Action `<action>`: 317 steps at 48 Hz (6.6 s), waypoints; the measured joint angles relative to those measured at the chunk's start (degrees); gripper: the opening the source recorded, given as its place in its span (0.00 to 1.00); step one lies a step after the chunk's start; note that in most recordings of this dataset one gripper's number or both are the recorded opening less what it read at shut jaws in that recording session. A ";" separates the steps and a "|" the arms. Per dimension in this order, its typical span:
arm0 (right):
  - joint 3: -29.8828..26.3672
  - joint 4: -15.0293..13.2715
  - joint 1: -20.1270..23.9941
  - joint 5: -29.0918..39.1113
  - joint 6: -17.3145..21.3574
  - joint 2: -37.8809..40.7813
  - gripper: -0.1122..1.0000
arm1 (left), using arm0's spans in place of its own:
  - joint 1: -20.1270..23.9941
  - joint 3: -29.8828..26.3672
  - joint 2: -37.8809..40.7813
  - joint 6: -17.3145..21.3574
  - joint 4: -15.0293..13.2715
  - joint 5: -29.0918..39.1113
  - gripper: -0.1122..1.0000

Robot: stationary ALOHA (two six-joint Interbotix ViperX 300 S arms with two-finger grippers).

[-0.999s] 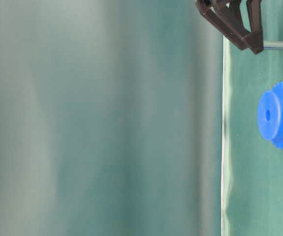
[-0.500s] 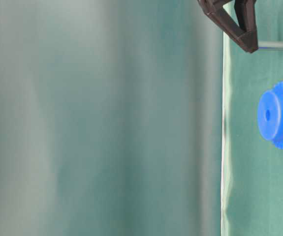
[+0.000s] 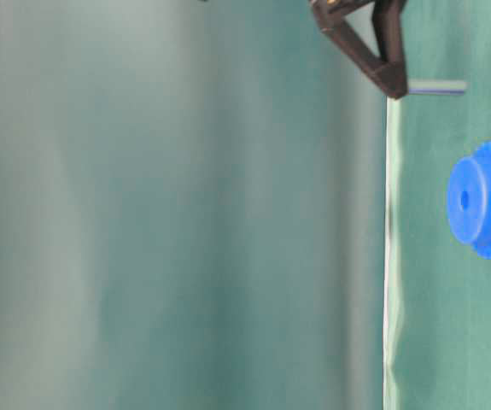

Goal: Insert the shaft placed at a random location into the center hole of the medium gear at another random location.

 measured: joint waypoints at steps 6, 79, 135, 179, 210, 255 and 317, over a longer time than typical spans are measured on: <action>-1.49 0.00 0.09 5.27 0.00 -3.96 0.22 | 0.00 0.00 0.00 0.00 0.00 0.00 0.10; -15.56 0.00 6.59 8.79 0.00 3.78 0.22 | 0.00 0.00 0.09 0.00 0.00 0.44 0.10; -17.40 -0.09 7.21 9.32 -0.70 9.49 0.22 | 0.00 0.00 0.18 -0.35 0.00 0.35 0.10; -18.19 -0.88 6.42 9.32 -2.72 9.58 0.22 | 0.00 0.00 0.44 -0.35 0.00 0.26 0.10; -18.19 -0.79 6.42 9.32 -3.08 10.55 0.22 | 0.00 0.00 0.53 -0.35 0.00 0.26 0.10; -18.02 -0.70 6.42 9.76 -3.08 10.11 0.22 | 0.00 0.00 0.53 -0.44 0.00 0.35 0.10; -17.49 -0.35 6.33 9.93 -3.08 10.02 0.22 | 0.00 0.00 0.53 -0.53 0.00 0.35 0.10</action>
